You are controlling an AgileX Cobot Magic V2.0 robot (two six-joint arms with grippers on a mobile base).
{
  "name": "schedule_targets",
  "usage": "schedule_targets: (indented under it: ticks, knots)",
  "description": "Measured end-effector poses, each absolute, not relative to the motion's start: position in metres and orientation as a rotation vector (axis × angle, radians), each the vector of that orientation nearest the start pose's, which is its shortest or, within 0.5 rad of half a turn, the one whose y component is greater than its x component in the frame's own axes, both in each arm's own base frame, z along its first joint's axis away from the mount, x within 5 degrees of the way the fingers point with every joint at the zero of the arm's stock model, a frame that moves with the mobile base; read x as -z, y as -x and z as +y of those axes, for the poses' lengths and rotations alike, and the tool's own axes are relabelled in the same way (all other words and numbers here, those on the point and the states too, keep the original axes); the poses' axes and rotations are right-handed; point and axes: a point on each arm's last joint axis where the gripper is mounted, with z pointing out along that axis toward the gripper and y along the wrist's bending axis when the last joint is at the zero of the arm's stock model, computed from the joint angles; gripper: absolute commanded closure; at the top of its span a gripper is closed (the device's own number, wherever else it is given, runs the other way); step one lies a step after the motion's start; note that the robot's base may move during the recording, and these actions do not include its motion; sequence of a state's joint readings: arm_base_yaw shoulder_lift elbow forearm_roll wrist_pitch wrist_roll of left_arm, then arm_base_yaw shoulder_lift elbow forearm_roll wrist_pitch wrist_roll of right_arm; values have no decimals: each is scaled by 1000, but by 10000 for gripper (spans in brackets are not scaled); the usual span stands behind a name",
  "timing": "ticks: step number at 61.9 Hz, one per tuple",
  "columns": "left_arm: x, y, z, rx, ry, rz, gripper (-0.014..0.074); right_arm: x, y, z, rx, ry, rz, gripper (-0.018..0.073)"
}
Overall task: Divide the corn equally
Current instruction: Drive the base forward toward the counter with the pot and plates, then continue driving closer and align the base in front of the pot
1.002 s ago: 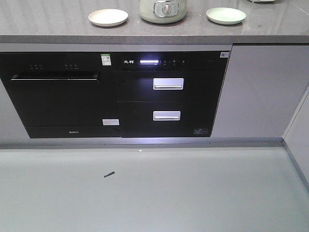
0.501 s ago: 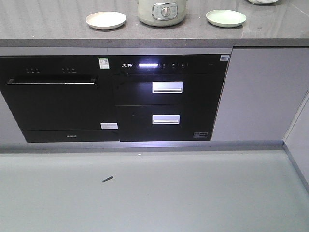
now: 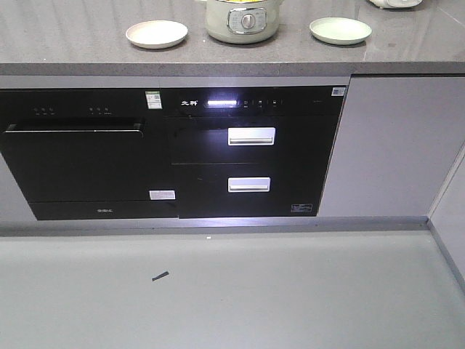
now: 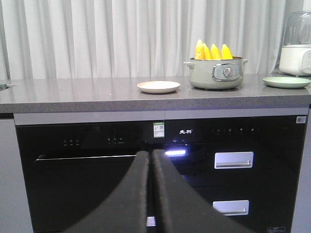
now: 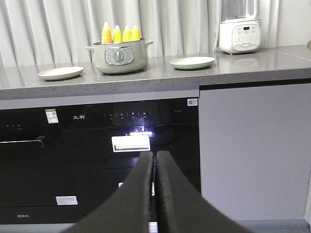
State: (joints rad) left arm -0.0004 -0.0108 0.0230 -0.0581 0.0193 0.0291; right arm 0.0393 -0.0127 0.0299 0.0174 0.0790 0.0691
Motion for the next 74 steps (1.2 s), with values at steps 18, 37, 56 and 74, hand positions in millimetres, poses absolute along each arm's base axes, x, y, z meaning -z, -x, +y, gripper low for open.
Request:
schedule_targets:
  ticks: [18,37,56,74]
  knots:
    - [-204,-56,0,24,21,1515,603,-197,-57,2,-100,-36,1580,561]
    - [-204,-56,0,24,21,1515,603,-197,-57,2,-100,-36,1580,561]
    - [-204,-56,0,24,21,1515,603,-197,-57,2,-100,-36,1580,561]
    - [-204,-56,0,24,21,1515,603,-197,-57,2,-100,-36,1580,561]
